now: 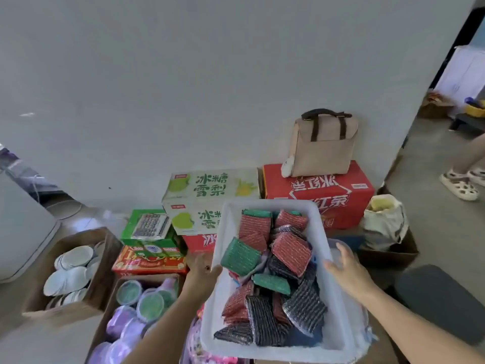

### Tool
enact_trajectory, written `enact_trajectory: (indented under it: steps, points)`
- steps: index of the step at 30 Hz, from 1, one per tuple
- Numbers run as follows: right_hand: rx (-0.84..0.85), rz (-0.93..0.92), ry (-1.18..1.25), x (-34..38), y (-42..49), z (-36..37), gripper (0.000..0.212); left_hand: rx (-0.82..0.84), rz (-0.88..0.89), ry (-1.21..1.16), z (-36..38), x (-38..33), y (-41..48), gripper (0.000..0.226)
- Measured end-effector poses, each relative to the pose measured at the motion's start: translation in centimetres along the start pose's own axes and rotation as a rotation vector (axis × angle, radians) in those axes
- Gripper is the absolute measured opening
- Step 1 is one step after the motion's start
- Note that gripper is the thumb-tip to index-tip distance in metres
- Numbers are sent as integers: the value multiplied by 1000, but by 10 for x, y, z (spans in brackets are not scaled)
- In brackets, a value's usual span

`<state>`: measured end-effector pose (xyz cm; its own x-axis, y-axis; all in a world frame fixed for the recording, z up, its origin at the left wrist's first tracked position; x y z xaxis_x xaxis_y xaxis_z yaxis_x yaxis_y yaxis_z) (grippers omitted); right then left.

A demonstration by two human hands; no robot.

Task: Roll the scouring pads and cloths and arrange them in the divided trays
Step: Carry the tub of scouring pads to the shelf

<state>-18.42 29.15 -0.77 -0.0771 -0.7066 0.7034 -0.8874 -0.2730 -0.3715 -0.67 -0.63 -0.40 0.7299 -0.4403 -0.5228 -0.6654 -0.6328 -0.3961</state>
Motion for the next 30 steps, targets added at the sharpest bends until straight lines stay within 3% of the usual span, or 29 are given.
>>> enact_trajectory:
  steps: [6,13,21,24,27,30]
  points:
    - [-60,-86,-112,-7,6,20,56,-104,18,-83,38,8,26,46]
    - [-135,-127,59,-18,20,28,43,-220,-27,-83,47,21,34,37]
    - [-249,-191,222,-41,-19,19,27,-278,45,-136,51,17,-8,25]
    - [-303,-203,235,-51,-51,10,30,-275,71,-151,46,18,-40,17]
    - [-311,-194,285,-55,-98,-1,45,-256,118,-139,37,22,-77,16]
    - [-340,-196,306,-60,-154,-9,46,-233,158,-135,30,35,-119,22]
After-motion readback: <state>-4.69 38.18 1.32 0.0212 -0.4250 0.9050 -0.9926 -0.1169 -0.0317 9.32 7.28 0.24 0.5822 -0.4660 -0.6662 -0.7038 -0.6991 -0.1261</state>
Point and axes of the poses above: each hand's wrist, its own y-axis towards the middle knuckle, its own z-axis out of the palm, x = y × z, the point moved 1 cm from there along y, towards the middle knuckle, and after that the axes turned 14 degrees about y, right-handed, at the moved point
